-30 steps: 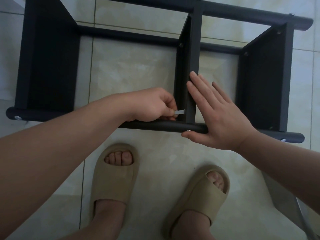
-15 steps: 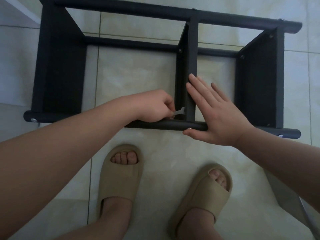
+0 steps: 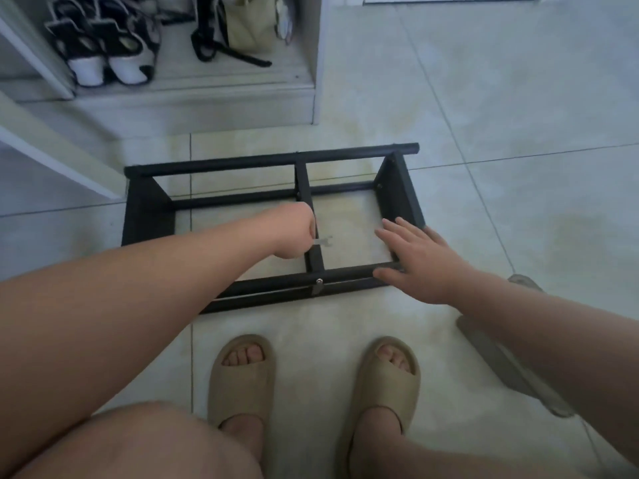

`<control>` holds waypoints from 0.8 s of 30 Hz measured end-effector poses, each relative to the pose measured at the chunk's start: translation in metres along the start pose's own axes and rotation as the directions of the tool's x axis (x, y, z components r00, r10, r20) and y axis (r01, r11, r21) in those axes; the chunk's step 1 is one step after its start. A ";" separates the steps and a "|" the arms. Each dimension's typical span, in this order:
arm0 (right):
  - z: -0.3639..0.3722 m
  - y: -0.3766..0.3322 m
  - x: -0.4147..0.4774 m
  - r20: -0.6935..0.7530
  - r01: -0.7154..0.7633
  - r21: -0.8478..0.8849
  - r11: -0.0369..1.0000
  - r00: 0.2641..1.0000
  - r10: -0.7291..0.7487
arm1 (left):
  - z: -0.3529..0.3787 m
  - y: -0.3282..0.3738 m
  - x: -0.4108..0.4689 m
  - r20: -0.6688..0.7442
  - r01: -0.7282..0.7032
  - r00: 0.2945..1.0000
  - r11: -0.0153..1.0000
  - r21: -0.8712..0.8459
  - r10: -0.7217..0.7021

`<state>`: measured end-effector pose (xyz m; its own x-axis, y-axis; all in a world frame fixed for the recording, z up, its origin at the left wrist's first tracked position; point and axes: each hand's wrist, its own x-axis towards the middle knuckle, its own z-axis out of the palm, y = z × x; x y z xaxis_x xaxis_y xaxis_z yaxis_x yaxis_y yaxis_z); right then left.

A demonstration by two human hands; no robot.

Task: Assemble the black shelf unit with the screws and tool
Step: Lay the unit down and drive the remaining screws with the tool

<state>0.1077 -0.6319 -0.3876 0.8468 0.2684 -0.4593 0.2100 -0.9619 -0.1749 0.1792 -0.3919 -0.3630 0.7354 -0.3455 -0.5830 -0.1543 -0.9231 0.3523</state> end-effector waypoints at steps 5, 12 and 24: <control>-0.021 0.043 -0.078 -0.054 -0.142 0.004 0.990 0.988 0.142 | -0.019 0.088 -0.014 -0.029 -0.126 0.991 0.992 0.021 0.127; 0.009 0.108 -0.160 0.001 -0.385 0.050 0.922 0.923 0.385 | 0.031 0.193 0.003 0.006 -0.208 0.978 0.978 -0.004 0.208; 0.120 0.216 -0.186 0.178 -0.577 0.088 0.812 0.811 0.557 | 0.167 0.304 0.081 0.275 -0.398 0.892 0.912 0.100 0.359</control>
<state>-0.0631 -0.8832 -0.4449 0.7172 -0.3086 -0.6248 -0.3609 -0.9315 0.0458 0.0814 -0.7289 -0.4248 0.4194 -0.6858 -0.5948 -0.4989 -0.7215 0.4801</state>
